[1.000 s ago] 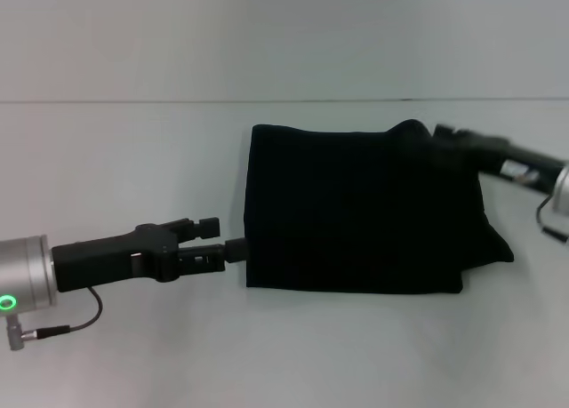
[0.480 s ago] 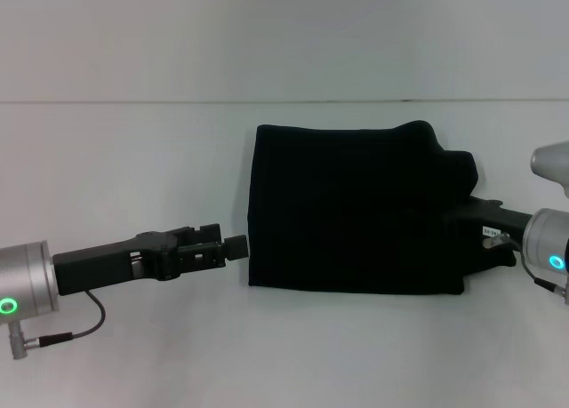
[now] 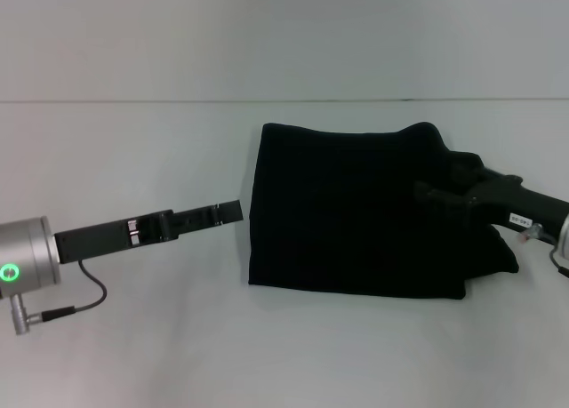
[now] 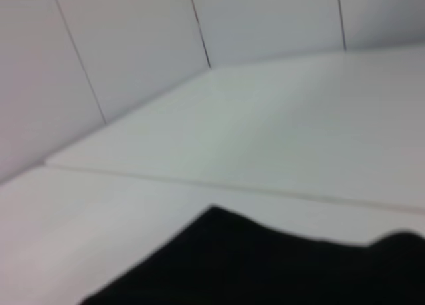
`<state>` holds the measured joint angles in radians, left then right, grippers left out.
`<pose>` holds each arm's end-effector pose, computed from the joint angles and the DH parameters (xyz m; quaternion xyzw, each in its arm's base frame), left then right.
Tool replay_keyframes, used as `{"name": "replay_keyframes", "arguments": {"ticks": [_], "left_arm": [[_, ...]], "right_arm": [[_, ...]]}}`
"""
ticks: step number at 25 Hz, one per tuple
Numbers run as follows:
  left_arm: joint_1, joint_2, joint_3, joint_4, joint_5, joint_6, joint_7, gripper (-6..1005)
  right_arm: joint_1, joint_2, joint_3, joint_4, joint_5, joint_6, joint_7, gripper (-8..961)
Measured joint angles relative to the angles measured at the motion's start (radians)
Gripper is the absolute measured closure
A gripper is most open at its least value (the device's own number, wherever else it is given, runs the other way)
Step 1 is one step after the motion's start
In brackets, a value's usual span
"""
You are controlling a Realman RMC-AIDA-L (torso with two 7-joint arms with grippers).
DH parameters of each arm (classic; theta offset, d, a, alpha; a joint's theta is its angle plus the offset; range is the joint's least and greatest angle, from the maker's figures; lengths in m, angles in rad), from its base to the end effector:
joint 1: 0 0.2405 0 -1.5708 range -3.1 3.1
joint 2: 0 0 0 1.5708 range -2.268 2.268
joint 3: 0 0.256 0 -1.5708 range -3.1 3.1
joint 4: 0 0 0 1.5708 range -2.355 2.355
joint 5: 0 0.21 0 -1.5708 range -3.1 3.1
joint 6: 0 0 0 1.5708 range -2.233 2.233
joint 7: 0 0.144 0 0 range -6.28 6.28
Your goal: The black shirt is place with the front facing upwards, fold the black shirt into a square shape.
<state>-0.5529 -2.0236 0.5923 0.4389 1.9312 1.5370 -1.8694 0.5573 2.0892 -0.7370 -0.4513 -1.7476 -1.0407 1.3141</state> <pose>-0.2753 0.3309 0.0002 -0.7993 -0.4990 -0.3297 0.0586 0.2963 0.3735 -0.0219 -0.8611 0.3293 0.2306 0.3112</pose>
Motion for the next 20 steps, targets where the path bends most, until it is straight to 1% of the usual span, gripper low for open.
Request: {"name": "replay_keyframes", "arguments": {"ticks": [4,7,10,11,12,13,14,18,20], "left_arm": [[-0.022,0.001,0.000,0.003,0.002,-0.009,-0.025,49],[-0.036,0.001,0.006,0.001,0.007,-0.040,-0.075,49],[-0.051,0.001,0.008,-0.001,0.008,-0.105,-0.141,48],[-0.051,0.001,0.008,-0.001,0.008,-0.105,-0.141,48],[-0.059,0.002,0.012,-0.001,0.009,-0.143,-0.179,48],[-0.070,0.006,0.025,-0.002,0.012,-0.194,-0.224,50],[-0.074,0.007,0.032,-0.002,0.012,-0.213,-0.238,52],[-0.110,0.013,0.127,-0.004,0.040,-0.356,-0.378,60],[-0.131,0.014,0.169,-0.004,0.060,-0.400,-0.426,64]], "right_arm": [[-0.040,0.000,0.012,0.004,0.077,-0.083,-0.123,98],[-0.074,0.000,0.030,0.014,0.115,-0.152,-0.229,98],[-0.105,0.003,0.048,0.038,0.133,-0.216,-0.351,98],[-0.117,0.003,0.057,0.053,0.135,-0.237,-0.397,98],[-0.128,0.003,0.066,0.070,0.136,-0.260,-0.449,98],[-0.138,0.004,0.073,0.085,0.136,-0.277,-0.489,98],[-0.152,0.005,0.083,0.105,0.137,-0.295,-0.543,98],[-0.193,0.005,0.129,0.162,0.137,-0.340,-0.693,98],[-0.214,0.006,0.155,0.186,0.137,-0.359,-0.738,98]]}}
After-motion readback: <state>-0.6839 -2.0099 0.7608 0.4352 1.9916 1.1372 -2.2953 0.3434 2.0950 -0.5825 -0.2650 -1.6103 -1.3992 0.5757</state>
